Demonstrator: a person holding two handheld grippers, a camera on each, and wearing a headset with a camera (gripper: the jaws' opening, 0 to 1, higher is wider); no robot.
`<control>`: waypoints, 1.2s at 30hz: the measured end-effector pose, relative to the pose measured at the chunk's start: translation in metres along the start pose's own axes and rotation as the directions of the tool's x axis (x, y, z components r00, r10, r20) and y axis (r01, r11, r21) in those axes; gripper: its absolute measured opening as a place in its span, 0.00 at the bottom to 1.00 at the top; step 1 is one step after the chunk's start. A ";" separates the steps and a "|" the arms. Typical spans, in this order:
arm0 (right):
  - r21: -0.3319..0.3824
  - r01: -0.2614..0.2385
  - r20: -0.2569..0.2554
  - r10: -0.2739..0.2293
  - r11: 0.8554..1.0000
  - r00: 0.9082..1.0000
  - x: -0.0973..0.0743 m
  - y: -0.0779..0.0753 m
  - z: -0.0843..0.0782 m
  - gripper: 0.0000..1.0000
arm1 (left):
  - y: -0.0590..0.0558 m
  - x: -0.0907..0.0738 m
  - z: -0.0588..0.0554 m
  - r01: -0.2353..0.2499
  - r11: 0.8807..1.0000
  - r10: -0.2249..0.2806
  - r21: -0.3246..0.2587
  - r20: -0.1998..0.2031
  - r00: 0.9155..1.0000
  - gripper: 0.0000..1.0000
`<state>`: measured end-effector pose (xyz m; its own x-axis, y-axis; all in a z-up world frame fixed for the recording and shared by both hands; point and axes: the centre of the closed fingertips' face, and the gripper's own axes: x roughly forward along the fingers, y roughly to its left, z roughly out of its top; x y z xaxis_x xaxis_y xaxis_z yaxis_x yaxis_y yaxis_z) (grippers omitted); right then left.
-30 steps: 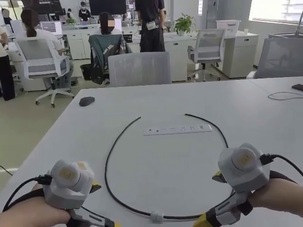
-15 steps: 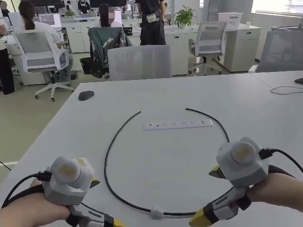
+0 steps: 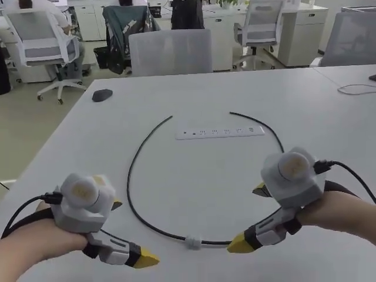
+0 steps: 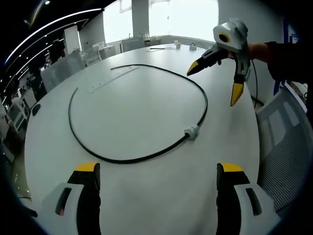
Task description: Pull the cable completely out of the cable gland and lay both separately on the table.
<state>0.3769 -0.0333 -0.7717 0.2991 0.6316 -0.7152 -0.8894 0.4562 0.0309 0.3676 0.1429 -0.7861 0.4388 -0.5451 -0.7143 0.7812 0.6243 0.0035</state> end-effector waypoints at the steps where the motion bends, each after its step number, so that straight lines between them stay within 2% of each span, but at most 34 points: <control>1: 0.001 -0.003 -0.001 0.003 1.000 1.000 0.001 0.000 0.000 0.94 | -0.001 0.002 -0.001 0.004 1.000 -0.004 -0.001 -0.002 1.000 0.99; 6: -0.001 -0.018 0.005 0.018 1.000 1.000 0.007 0.001 0.000 0.90 | 0.003 0.006 0.003 -0.012 1.000 0.012 0.017 0.001 1.000 0.99; 8: 0.006 -0.024 0.003 0.024 1.000 1.000 0.012 0.002 0.000 0.85 | 0.003 0.008 0.005 -0.011 1.000 0.011 0.022 0.009 1.000 0.99; 9: 0.004 -0.023 0.003 0.023 1.000 1.000 0.014 0.003 0.000 0.80 | 0.005 0.008 0.006 -0.026 0.999 0.025 0.033 0.013 1.000 0.98; 10: 0.002 -0.023 0.005 0.023 1.000 1.000 0.015 0.003 0.001 0.69 | 0.008 0.008 0.006 -0.047 0.998 0.046 0.043 0.010 0.999 0.94; 11: 0.014 -0.033 0.030 0.032 0.999 0.999 0.018 0.006 0.004 0.63 | 0.009 0.009 0.006 -0.053 0.998 0.053 0.021 0.018 0.998 0.88; 12: 0.024 -0.049 0.044 0.048 0.999 0.998 0.021 0.010 0.006 0.59 | 0.005 0.011 0.007 -0.037 0.999 0.038 -0.023 0.042 0.998 0.85; 14: 0.021 -0.053 0.058 0.051 0.998 0.997 0.026 0.014 0.008 0.61 | 0.000 0.014 0.008 -0.013 0.999 0.015 -0.031 0.064 0.998 0.87; 15: 0.019 -0.059 0.060 0.058 0.998 0.996 0.029 0.015 0.009 0.61 | -0.001 0.015 0.007 -0.012 1.000 0.013 -0.029 0.060 0.998 0.88; 17: 0.041 -0.102 0.039 0.100 0.994 0.994 0.038 0.025 0.006 0.52 | -0.007 0.018 0.007 0.004 1.000 -0.003 -0.021 0.054 0.999 0.86; 19: 0.024 -0.097 0.045 0.095 0.995 0.994 0.045 0.026 0.008 0.48 | -0.012 0.020 0.010 0.016 1.000 -0.015 -0.021 0.060 0.998 0.85; 20: -0.005 -0.089 0.068 0.089 0.996 0.994 0.051 0.027 0.012 0.49 | -0.014 0.020 0.012 0.022 1.000 -0.020 -0.022 0.068 0.997 0.85; 22: 0.011 -0.113 0.076 0.112 0.994 0.991 0.059 0.034 0.012 0.48 | -0.023 0.022 0.015 0.053 0.999 -0.052 -0.013 0.079 0.996 0.86; 23: 0.016 -0.128 0.077 0.126 0.992 0.989 0.063 0.037 0.012 0.45 | -0.029 0.025 0.015 0.074 0.997 -0.075 0.009 0.079 0.994 0.89; 25: -0.011 -0.134 0.087 0.135 0.991 0.987 0.070 0.043 0.012 0.39 | -0.037 0.027 0.011 0.099 0.995 -0.100 0.025 0.059 0.993 0.91; 27: -0.053 -0.123 0.106 0.128 0.991 0.986 0.074 0.045 0.014 0.34 | -0.040 0.028 0.011 0.101 0.994 -0.104 0.037 0.060 0.993 0.87; 31: -0.073 -0.122 0.141 0.131 0.990 0.981 0.078 0.045 0.019 0.23 | -0.043 0.029 0.008 0.113 0.992 -0.116 0.048 0.056 0.992 0.85; 32: -0.078 -0.127 0.151 0.137 0.989 0.979 0.078 0.046 0.021 0.22 | -0.044 0.030 0.011 0.113 0.992 -0.117 0.055 0.083 0.990 0.87; 33: -0.093 -0.154 0.170 0.168 0.984 0.971 0.077 0.051 0.025 0.20 | -0.044 0.030 0.010 0.118 0.992 -0.122 0.045 0.088 0.989 0.89; 34: -0.096 -0.147 0.161 0.161 0.984 0.974 0.077 0.051 0.024 0.19 | -0.045 0.030 0.009 0.129 0.992 -0.130 0.008 0.084 0.988 0.89; 35: -0.108 -0.133 0.161 0.150 0.985 0.976 0.078 0.049 0.024 0.19 | -0.044 0.030 0.009 0.132 0.991 -0.131 0.004 0.084 0.988 0.87; 36: -0.107 -0.141 0.160 0.157 0.984 0.975 0.078 0.050 0.024 0.18 | -0.044 0.030 0.009 0.130 0.991 -0.130 0.006 0.084 0.988 0.86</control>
<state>0.3638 0.0541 -0.8092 0.2072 0.7874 -0.5806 -0.9546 0.2926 0.0562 0.3503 0.0945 -0.8016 0.3691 -0.6666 -0.6477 0.8341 0.5449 -0.0855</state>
